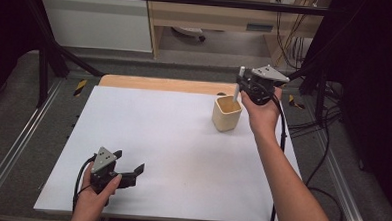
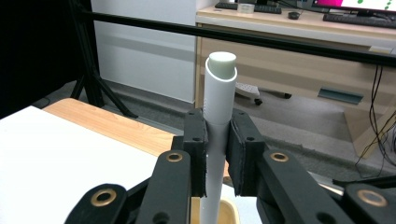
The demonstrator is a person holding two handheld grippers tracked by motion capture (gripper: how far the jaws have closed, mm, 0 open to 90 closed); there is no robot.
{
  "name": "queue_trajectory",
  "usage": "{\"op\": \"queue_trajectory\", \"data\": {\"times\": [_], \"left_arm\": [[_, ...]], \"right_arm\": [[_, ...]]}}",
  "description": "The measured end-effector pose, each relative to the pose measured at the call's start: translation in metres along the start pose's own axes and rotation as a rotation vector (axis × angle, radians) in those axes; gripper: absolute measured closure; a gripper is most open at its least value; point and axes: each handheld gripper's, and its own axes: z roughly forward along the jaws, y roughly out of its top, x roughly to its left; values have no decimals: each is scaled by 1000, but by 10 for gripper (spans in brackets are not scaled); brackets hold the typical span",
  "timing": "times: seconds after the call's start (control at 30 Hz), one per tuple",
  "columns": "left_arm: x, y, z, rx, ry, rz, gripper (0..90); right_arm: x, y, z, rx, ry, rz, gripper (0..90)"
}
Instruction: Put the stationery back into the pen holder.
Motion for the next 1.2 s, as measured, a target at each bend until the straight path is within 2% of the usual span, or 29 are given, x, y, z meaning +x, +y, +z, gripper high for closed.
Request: {"op": "queue_trajectory", "data": {"times": [0.43, 0.7, 0.8, 1.2], "left_arm": [[-3, 0, 3, 13, -1, 12, 63], [-3, -1, 3, 17, -4, 13, 63], [-4, -1, 4, 18, -5, 15, 63], [-4, 0, 4, 23, -10, 18, 63]], "right_arm": [[-3, -16, 8, 32, 23, 31, 786], [0, -20, 13, 50, 32, 35, 786], [0, -22, 14, 50, 43, 55, 786], [4, -25, 20, 80, 54, 35, 785]]}}
